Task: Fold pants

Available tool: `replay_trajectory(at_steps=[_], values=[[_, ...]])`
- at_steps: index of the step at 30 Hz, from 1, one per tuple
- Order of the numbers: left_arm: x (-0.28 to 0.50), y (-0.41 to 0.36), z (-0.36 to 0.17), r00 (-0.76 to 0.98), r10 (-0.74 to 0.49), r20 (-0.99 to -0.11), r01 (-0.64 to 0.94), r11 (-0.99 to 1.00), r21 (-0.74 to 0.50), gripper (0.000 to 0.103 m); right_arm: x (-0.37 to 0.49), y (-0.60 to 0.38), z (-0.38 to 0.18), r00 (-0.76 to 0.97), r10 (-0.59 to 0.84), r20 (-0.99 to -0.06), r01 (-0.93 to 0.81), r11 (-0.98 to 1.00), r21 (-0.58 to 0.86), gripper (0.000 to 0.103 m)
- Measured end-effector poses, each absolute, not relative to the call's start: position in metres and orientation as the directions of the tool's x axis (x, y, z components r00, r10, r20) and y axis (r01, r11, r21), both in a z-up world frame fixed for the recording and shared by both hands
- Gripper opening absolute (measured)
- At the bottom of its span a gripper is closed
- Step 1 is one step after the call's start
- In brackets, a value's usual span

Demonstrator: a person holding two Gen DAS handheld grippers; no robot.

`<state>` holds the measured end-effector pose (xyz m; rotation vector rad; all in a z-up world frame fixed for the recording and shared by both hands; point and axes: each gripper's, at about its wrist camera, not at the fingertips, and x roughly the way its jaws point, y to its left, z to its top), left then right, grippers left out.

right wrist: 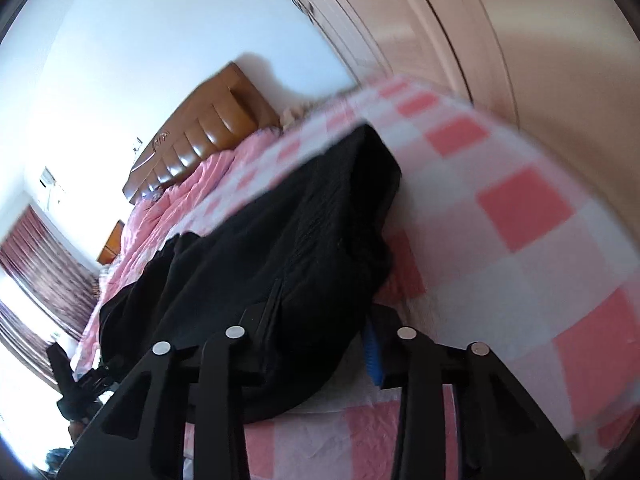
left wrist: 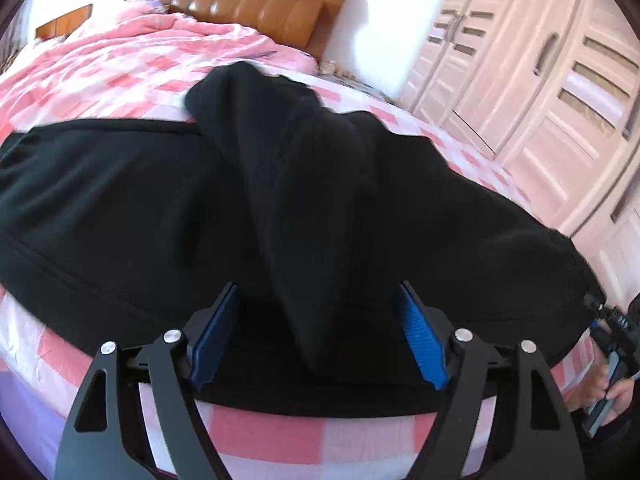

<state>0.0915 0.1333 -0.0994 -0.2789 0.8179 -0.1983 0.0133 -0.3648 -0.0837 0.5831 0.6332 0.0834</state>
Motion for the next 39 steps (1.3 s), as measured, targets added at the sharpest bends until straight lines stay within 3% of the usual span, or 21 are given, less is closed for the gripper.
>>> replay_trajectory(at_steps=[4,7,11,13,17,19,23,27,32,35,39], values=[[0.092,0.104,-0.085,0.678,-0.317,-0.663,0.155,0.943,-0.293,0.077,-0.003,-0.371,-0.057,0.854,0.151,-0.497,0.138,0.857,0.497,0.031],[0.097,0.085,-0.091,0.669,-0.294,-0.682,0.179,0.955,-0.236,0.077,-0.008,-0.389,-0.068,0.835,0.091,-0.542,0.223,0.846,0.485,0.031],[0.099,0.092,-0.108,0.653,-0.314,-0.690,0.171,0.948,-0.269,0.079,-0.006,-0.401,-0.096,0.804,0.078,-0.589,0.274,0.831,0.484,0.032],[0.096,0.097,-0.108,0.645,-0.328,-0.690,0.181,0.943,-0.279,0.080,-0.003,-0.399,-0.097,0.795,0.071,-0.603,0.280,0.839,0.467,0.038],[0.077,0.131,-0.093,0.687,-0.351,-0.636,0.164,0.928,-0.335,0.090,-0.010,-0.399,-0.088,0.766,0.027,-0.642,0.321,0.850,0.417,0.065],[0.068,0.154,-0.087,0.724,-0.311,-0.615,0.131,0.938,-0.320,0.096,-0.024,-0.394,-0.075,0.773,-0.072,-0.631,0.354,0.874,0.334,0.080],[0.068,0.224,-0.089,0.761,-0.168,-0.626,-0.052,0.947,-0.318,0.097,-0.034,-0.354,-0.046,0.799,-0.190,-0.571,0.322,0.937,0.138,0.081],[0.096,0.292,-0.108,0.686,-0.053,-0.726,-0.256,0.916,-0.308,0.097,-0.006,-0.302,-0.027,0.841,-0.058,-0.537,0.133,0.986,0.101,0.088],[0.114,0.294,-0.095,0.641,0.012,-0.767,-0.298,0.925,-0.235,0.097,0.065,-0.226,-0.038,0.775,0.152,-0.613,-0.094,0.988,0.125,0.088],[0.130,0.269,-0.056,0.701,-0.040,-0.712,-0.201,0.947,-0.251,0.097,0.104,-0.190,-0.052,0.733,0.192,-0.652,-0.155,0.981,0.115,0.088],[0.197,0.204,-0.010,0.693,-0.011,-0.720,-0.080,0.993,-0.092,0.101,0.136,-0.154,-0.063,0.706,0.196,-0.681,-0.192,0.978,0.083,0.088]])
